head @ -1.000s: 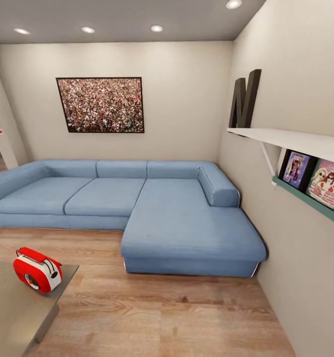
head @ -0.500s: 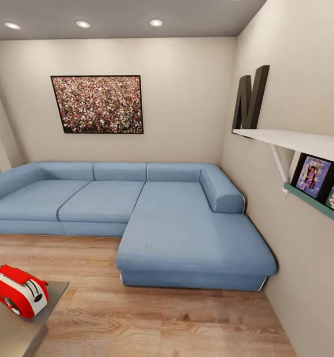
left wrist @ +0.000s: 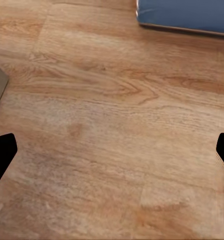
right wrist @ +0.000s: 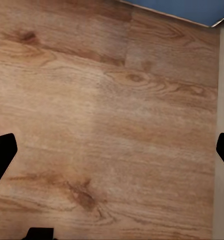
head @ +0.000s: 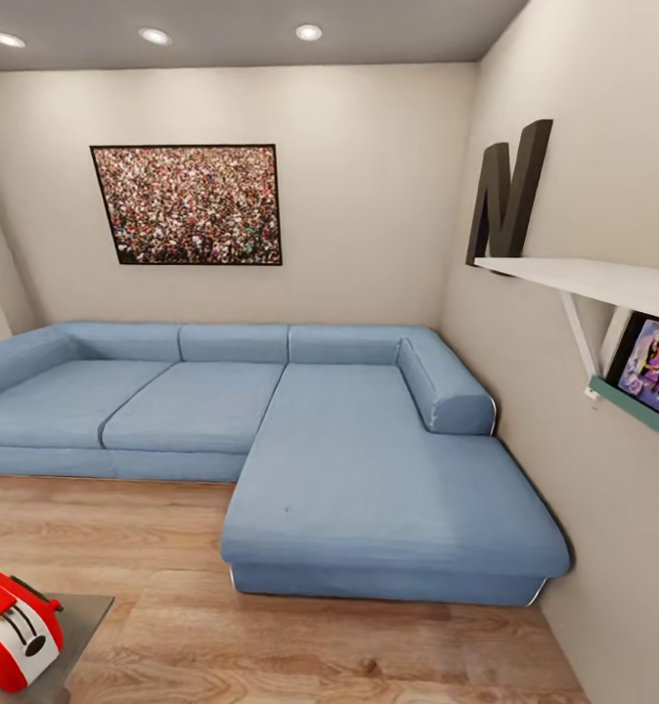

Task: Turn on the radio receiver that's on the table in the living room.

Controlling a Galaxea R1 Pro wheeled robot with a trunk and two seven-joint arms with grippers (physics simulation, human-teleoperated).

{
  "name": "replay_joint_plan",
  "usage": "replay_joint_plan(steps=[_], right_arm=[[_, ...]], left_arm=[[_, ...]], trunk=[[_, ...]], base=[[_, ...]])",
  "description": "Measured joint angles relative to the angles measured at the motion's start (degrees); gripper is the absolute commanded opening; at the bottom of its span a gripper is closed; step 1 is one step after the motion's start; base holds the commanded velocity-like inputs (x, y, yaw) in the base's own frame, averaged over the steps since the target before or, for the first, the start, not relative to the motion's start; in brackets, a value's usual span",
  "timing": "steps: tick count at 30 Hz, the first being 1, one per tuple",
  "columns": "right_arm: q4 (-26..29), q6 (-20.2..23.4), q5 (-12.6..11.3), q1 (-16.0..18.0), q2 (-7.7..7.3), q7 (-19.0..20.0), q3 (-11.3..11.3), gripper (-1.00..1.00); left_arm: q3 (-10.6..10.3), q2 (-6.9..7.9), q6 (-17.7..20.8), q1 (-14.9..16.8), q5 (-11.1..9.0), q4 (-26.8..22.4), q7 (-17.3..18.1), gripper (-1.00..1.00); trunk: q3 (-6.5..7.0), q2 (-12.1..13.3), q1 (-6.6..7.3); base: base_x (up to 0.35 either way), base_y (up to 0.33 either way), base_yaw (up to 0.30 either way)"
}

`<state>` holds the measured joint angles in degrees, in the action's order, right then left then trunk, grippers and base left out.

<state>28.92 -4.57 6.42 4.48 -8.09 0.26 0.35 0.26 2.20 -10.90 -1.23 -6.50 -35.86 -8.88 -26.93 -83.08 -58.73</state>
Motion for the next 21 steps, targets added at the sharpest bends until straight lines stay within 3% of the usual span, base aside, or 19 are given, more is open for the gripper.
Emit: replay_joint_plan(steps=[21], right_arm=[[0.00, 0.00, 0.00, 0.00, 0.00, 0.00, 0.00, 1.00]], left_arm=[[0.00, 0.00, 0.00, 0.00, 0.00, 0.00, 0.00, 1.00]], trunk=[[0.00, 0.00, 0.00]], base=[[0.009, 0.000, 0.288]])
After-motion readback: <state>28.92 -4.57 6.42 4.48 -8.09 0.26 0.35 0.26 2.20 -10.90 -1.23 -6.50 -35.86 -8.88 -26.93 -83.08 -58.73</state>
